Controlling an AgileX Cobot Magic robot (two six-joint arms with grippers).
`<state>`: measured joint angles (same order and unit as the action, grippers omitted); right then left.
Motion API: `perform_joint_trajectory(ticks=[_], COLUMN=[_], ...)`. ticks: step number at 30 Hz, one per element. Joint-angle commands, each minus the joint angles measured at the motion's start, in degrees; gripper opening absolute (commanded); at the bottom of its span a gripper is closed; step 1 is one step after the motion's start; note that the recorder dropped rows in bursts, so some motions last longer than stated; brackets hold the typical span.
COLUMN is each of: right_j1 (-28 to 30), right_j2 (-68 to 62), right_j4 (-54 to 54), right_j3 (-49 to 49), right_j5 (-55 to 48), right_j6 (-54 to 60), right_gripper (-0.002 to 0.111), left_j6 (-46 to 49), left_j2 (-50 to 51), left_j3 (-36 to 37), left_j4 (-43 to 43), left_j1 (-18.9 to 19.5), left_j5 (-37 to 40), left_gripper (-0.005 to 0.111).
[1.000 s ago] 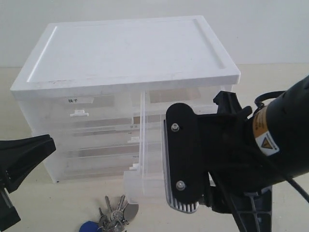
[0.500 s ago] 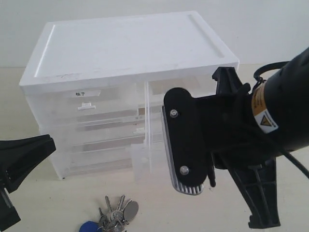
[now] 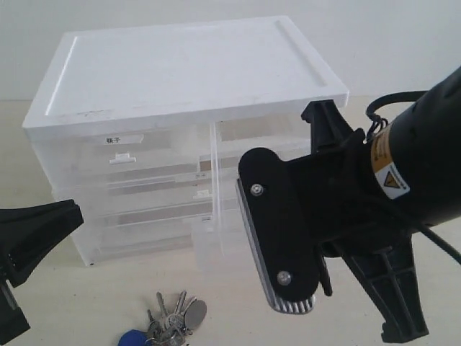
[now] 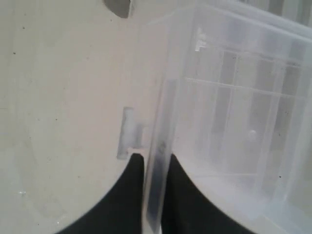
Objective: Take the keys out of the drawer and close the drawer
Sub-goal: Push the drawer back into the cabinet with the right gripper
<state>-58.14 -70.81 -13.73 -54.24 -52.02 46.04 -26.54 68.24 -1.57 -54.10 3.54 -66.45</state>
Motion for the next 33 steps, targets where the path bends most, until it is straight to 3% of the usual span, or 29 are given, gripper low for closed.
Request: perform_joint_trajectory(ticks=[1, 9, 12, 15, 18, 27, 33], right_j1=[-5.12, -7.03, -7.03, -7.03, -7.03, -6.92, -6.92], right_j2=[1.62, 2.1, 2.1, 2.1, 2.1, -2.63, -3.65], right_j4=[1.37, 2.94, 2.92, -4.63, -9.48, -13.03, -30.29], right_j3=[-2.25, -2.49, -2.49, -2.49, -2.49, -2.39, -2.39], right_j5=[-1.12, -4.66, 0.49, 7.66, 7.09, 14.76, 15.79], right_j6=[2.5, 0.49, -2.63, -11.98, -13.76, -19.19, -28.49], right_gripper=[0.0, 0.0, 0.0, 0.0, 0.0, 0.0, 0.0], left_j6=[-0.45, 0.54, 0.67, 0.67, 0.67, 0.47, 0.47], left_j2=[0.26, 0.26, 0.26, 0.26, 0.26, 0.26, 0.15], left_j3=[0.19, 0.19, 0.19, 0.19, 0.19, 0.19, 0.19], left_j4=[-0.31, -0.09, 0.67, 0.56, -0.58, -2.33, -3.94], left_j1=[0.23, 0.23, 0.23, 0.23, 0.23, 0.23, 0.23], left_j5=[-1.32, -3.51, -3.51, -3.51, -3.51, -3.51, -3.51], left_gripper=[0.004, 0.004, 0.004, 0.004, 0.004, 0.004, 0.004])
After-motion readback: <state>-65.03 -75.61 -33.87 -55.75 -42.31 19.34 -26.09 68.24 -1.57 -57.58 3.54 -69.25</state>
